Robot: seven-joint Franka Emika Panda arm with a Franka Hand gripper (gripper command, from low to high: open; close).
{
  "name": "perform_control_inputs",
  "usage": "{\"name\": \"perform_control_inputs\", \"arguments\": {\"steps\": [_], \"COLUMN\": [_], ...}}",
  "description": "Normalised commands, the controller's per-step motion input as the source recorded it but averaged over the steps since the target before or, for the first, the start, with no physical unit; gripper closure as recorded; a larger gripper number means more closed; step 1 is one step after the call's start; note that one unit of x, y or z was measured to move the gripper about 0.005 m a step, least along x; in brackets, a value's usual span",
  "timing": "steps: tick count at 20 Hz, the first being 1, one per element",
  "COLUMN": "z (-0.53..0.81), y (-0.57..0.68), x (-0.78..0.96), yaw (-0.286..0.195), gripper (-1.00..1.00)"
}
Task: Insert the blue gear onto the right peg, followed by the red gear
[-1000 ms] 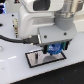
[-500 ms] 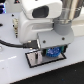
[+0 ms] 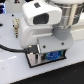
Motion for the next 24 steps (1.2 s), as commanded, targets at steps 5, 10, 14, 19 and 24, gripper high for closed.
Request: {"name": "perform_control_inputs", "arguments": {"steps": [5, 10, 14, 19, 24], "z": [0.25, 0.47, 0.48, 0.27, 0.1], "y": [0.12, 0.11, 0.15, 0.33, 0.44], "x": [-0.03, -0.13, -0.2, -0.42, -0.46], "yaw": [0.0, 0.0, 0.0, 0.0, 0.0], "gripper": [-1.0, -1.0, -1.0, -1.0, -1.0]}}
